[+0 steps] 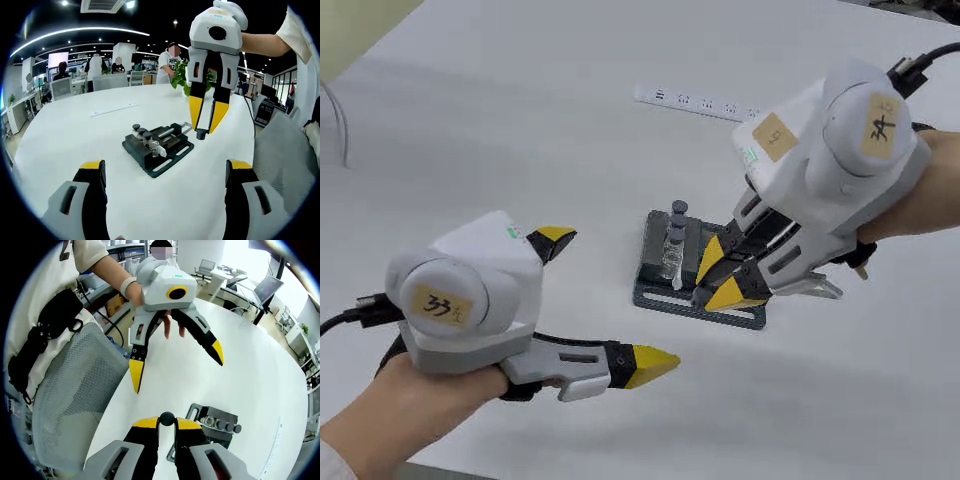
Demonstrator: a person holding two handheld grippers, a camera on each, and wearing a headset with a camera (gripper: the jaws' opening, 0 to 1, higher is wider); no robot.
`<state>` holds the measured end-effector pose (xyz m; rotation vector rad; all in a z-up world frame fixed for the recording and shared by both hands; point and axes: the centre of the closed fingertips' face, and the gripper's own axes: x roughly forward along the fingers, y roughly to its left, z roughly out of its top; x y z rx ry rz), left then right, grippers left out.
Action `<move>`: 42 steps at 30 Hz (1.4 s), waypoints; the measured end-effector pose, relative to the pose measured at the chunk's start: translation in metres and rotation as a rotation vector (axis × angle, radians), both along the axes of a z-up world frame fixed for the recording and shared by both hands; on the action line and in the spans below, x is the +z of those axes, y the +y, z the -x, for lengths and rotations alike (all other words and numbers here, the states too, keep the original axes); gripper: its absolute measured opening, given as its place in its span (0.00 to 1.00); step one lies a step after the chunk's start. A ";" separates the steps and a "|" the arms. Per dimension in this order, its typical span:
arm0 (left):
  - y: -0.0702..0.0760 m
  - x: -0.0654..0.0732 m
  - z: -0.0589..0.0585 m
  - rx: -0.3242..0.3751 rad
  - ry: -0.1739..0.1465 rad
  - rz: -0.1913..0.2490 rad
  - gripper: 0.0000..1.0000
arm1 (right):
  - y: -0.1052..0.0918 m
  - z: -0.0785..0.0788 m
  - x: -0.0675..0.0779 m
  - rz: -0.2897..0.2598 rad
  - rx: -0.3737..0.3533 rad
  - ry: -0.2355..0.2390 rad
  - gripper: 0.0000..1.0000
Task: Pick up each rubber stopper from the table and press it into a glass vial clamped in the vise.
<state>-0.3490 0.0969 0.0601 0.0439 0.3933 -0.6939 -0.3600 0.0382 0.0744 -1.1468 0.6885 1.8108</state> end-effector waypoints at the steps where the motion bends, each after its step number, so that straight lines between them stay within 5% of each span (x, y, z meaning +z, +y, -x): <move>1: 0.002 0.000 0.000 0.002 -0.004 -0.003 0.99 | -0.001 -0.003 -0.002 0.006 0.000 -0.001 0.06; 29: 0.034 -0.011 0.009 0.067 0.035 -0.016 0.99 | 0.020 -0.060 -0.021 0.133 0.105 -0.130 0.06; 37: 0.037 -0.012 0.010 0.074 0.040 -0.018 0.98 | 0.023 -0.069 -0.031 0.144 0.099 -0.123 0.06; 42: 0.037 -0.011 0.010 0.080 0.040 -0.015 0.98 | 0.026 -0.071 -0.034 0.133 0.162 -0.130 0.06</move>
